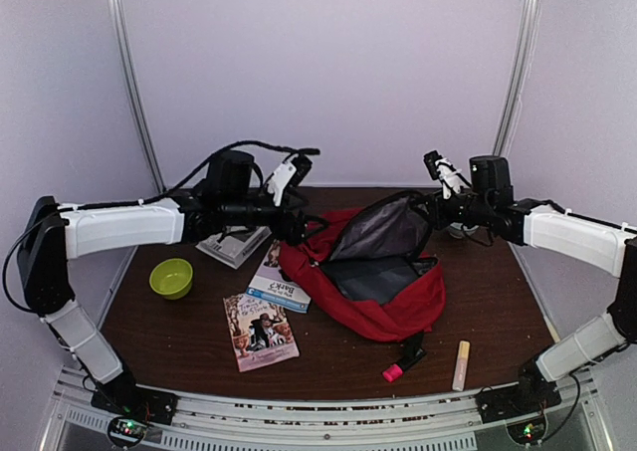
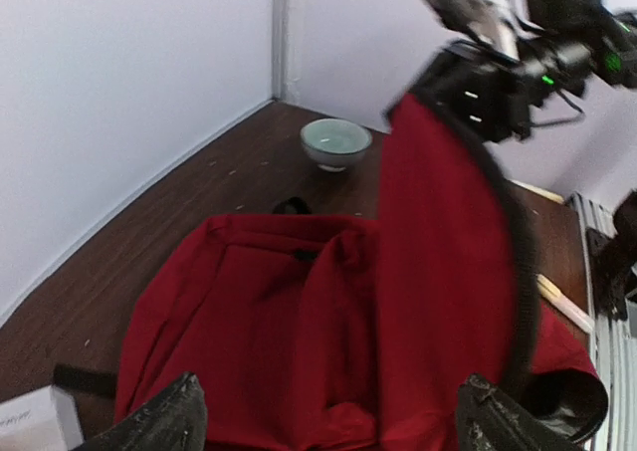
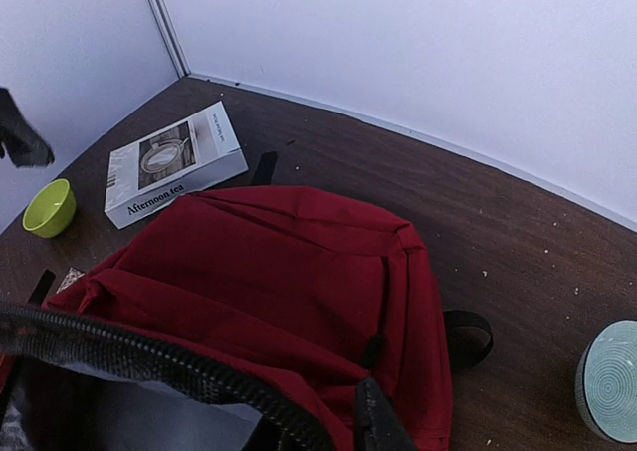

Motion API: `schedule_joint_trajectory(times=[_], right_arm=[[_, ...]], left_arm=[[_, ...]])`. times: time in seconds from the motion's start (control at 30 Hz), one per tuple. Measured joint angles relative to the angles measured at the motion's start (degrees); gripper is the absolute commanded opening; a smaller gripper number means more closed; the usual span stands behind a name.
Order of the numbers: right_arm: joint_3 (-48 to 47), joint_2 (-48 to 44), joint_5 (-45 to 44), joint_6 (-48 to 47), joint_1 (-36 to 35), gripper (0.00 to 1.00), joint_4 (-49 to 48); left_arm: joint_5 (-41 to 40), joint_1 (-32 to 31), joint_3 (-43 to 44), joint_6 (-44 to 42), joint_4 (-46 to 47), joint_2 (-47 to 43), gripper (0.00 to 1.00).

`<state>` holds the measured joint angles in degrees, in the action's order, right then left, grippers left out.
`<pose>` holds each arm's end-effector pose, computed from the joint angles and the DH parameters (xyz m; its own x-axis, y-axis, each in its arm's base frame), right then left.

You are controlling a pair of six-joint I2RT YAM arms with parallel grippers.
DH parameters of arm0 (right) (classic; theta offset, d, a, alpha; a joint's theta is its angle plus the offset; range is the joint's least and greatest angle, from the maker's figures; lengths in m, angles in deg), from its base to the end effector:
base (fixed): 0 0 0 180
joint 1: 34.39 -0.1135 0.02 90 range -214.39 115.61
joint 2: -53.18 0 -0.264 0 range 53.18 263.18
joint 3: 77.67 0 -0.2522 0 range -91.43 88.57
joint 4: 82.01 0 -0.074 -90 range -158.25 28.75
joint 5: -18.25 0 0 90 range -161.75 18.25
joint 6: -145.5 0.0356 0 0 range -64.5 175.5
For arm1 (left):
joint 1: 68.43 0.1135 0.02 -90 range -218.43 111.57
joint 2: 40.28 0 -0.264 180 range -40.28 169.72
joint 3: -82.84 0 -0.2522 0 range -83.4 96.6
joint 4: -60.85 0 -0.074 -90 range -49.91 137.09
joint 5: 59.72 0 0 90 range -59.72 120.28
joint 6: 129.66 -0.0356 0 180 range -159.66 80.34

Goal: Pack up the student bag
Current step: Pass from the left arm to the right, then grab the book at the corner of the board.

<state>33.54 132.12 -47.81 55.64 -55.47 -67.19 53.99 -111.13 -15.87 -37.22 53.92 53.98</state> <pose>0.2880 0.1265 0.2832 -0.3955 -0.1501 -0.9061 -0.6710 0.7209 0.1735 0.2737 -0.2720 0.2839 -0.2882 0.2129 -0.9336 0.8873 0.4259 -0.1768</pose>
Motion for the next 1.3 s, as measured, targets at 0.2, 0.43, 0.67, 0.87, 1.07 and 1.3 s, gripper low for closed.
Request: schedule_joint_trajectory(times=[0.2,0.43,0.67,0.87,1.07,1.3], right_arm=[[0.96,-0.11,0.55,2.12,0.00,0.20,-0.44],[1.46,-0.11,2.29,3.30,0.00,0.20,-0.42],[2.16,-0.11,3.21,3.28,0.00,0.20,-0.33],[2.16,-0.11,3.89,3.10,0.00,0.19,0.07],[2.16,-0.09,4.37,3.10,0.00,0.19,0.11],[2.16,-0.07,4.57,3.06,0.00,0.19,0.92]], left_arm=[[-8.85,15.52,6.10,12.96,-11.15,-0.33,0.74],[-14.51,31.78,9.27,24.06,-20.52,6.27,0.75],[-15.17,34.18,10.03,30.47,-24.04,14.67,0.77],[-16.92,37.20,10.10,31.85,-25.00,16.83,0.82],[-13.66,38.34,11.63,31.76,-24.90,20.24,0.82],[-10.67,38.07,9.49,31.74,-24.28,21.88,0.81]])
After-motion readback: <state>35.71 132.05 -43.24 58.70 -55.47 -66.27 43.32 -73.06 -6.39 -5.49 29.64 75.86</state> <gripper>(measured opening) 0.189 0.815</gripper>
